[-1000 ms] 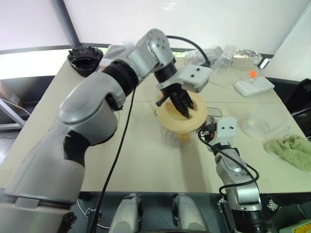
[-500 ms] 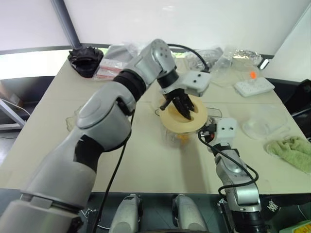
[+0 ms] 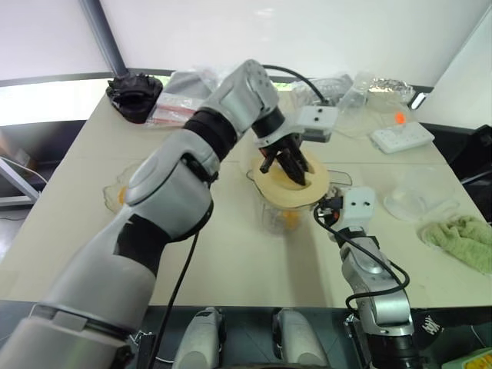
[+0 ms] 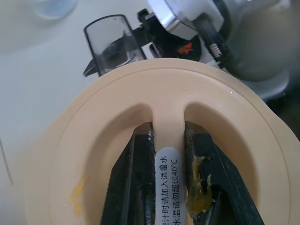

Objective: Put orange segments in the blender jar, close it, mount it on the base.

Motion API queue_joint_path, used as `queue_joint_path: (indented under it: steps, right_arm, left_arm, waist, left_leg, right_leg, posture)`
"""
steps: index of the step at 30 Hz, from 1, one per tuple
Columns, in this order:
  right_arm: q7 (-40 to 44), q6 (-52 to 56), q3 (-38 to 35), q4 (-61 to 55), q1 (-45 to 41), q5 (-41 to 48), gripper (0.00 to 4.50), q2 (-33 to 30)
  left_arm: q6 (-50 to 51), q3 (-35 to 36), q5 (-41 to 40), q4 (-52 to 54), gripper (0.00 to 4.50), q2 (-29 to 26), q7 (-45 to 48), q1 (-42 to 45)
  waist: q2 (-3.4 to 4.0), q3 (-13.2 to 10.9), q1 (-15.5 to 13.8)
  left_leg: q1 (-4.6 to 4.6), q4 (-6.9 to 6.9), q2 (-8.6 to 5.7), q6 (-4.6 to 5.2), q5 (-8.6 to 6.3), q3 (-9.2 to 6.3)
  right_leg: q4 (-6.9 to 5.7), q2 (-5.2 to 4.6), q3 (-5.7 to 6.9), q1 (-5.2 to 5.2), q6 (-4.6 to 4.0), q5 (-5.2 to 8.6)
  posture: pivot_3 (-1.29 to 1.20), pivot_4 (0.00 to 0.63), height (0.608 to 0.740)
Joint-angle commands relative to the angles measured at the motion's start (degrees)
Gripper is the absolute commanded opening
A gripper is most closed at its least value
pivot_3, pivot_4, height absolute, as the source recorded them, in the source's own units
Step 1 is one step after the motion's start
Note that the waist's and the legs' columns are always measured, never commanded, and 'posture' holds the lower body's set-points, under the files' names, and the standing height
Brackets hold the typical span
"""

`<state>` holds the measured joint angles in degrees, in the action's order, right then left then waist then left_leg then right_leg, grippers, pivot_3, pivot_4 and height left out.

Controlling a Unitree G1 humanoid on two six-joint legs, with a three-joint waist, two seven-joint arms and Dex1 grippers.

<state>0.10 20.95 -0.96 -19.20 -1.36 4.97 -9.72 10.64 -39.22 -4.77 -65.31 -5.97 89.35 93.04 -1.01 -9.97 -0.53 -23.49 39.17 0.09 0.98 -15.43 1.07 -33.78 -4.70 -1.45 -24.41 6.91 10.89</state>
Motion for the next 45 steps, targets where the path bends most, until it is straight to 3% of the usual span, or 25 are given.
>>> queue_joint_path:
  steps: [1, 14, 28, 45]
  right_arm:
    - [-0.02, 0.09, 0.11, -0.14, 0.77, -2.30, 0.91, -0.67]
    - [-0.59, 0.00, 0.45, -0.20, 1.35, -2.09, 0.91, -0.33]
    - [-0.21, -0.06, 1.07, 0.54, 0.64, -2.28, 0.91, -0.61]
    - [0.29, 0.10, 1.17, 0.49, 0.71, -2.51, 0.91, -0.90]
  left_arm:
    - [3.02, 0.02, 6.34, 0.39, 0.27, 0.12, -3.74, -2.91]
    - [14.42, 3.60, 13.29, 11.38, 0.27, -0.96, -11.51, -9.05]
    - [40.62, 3.75, 13.32, 24.67, 0.27, -1.64, -15.47, -12.34]
    - [43.28, 4.91, 10.96, 33.61, 0.27, -4.20, -15.42, -14.78]
  waist:
    - [0.01, 0.01, -0.08]
    - [0.43, 0.57, -0.15]
    - [0.53, 0.78, 0.26]
    - [0.53, 0.78, 0.93]
  left_leg:
    - [0.01, 0.00, 0.01, 0.00, 0.00, 0.00]
    - [0.14, 0.01, 0.03, -0.02, -0.01, -0.07]
    - [0.19, -0.01, 0.03, -0.04, -0.02, -0.11]
    - [0.12, -0.23, 0.04, -0.06, -0.04, -0.09]
  right_leg:
    - [0.00, 0.00, 0.00, 0.01, 0.00, 0.00]
    - [0.53, -0.06, 0.01, 0.46, -0.01, 0.00]
    - [0.63, -0.12, 0.07, 0.60, 0.01, 0.00]
    - [0.67, -0.31, 0.20, 0.20, 0.00, 0.00]
  posture:
    - [0.00, 0.150, 0.740]
    - [0.00, 0.150, 0.740]
    - [0.00, 0.150, 0.740]
    - [0.00, 0.150, 0.740]
